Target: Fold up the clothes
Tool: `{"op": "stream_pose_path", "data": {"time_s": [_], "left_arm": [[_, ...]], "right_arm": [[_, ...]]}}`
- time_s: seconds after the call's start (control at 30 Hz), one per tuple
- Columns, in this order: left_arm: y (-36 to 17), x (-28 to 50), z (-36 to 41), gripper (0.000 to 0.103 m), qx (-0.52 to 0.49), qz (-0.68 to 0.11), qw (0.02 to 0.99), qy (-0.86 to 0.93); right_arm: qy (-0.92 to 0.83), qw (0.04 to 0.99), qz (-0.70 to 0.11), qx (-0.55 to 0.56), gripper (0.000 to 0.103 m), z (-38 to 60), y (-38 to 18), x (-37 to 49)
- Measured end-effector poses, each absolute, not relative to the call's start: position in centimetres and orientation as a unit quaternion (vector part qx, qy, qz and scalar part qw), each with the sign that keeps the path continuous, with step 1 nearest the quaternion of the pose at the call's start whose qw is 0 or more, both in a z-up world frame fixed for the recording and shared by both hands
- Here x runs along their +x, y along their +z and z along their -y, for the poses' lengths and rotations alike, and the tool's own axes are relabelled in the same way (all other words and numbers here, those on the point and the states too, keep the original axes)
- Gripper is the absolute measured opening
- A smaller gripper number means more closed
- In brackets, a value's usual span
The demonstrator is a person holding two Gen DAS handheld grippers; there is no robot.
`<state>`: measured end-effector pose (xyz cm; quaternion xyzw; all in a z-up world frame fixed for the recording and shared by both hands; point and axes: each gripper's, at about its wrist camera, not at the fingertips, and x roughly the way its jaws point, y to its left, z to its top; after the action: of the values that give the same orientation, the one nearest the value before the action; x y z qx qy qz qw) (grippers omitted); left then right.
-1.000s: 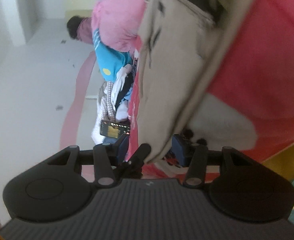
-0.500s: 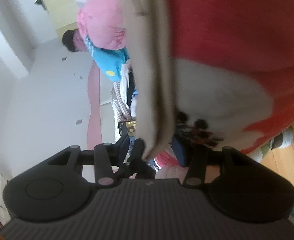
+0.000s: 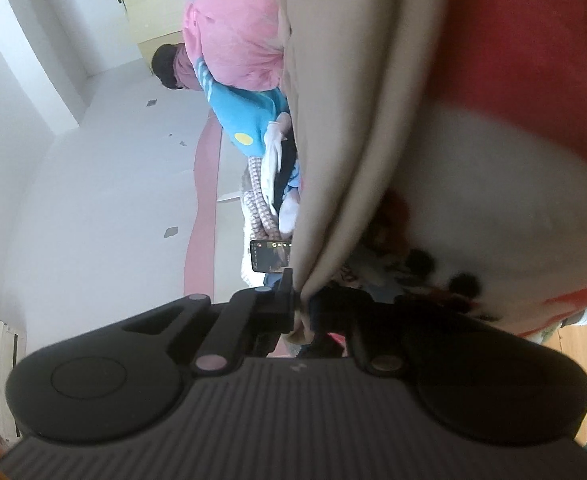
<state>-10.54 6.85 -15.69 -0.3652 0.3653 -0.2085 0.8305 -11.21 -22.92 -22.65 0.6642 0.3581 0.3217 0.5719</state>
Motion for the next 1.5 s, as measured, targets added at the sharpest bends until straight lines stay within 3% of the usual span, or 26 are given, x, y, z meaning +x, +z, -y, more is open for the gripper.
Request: {"op": "stream_pose_path", "data": {"time_s": [0.4,0.93,1.27,1.37,1.43,1.47,1.5], "left_arm": [[-16.4,-6.7,-7.3,0.032,-0.364,-0.365,0.814,-0.268],[-16.9,-2.7,-5.1,0.050,-0.407,-0.401,0.761,-0.309],[-16.6,-0.2,-1.3,0.049,-0.360,-0.440,0.760,-0.315],[-16.2,-0.2,-0.4,0.042,-0.327,-0.446,0.775,-0.306],[-16.2,-0.2,-0.1,0.030,-0.314,-0.450,0.781,-0.298],[-16.3,-0.1,-0.1,0.026,-0.309,-0.452,0.783,-0.294],[-16.4,-0.1,-0.1,0.021,-0.305,-0.454,0.785,-0.291]], "right_arm": [[0.333,0.566,-0.336,0.675,0.004,23.8,-22.2,-9.7],[0.356,0.581,-0.316,0.660,0.004,24.8,-21.4,-9.1],[0.374,0.629,-0.320,0.602,0.004,24.9,-20.1,-9.5],[0.375,0.662,-0.329,0.559,0.008,25.6,-19.4,-10.2],[0.372,0.692,-0.334,0.521,0.010,26.5,-18.4,-10.9],[0.367,0.706,-0.339,0.503,0.013,27.1,-17.9,-11.1],[0.358,0.716,-0.345,0.490,0.022,28.0,-17.3,-11.2]]}}
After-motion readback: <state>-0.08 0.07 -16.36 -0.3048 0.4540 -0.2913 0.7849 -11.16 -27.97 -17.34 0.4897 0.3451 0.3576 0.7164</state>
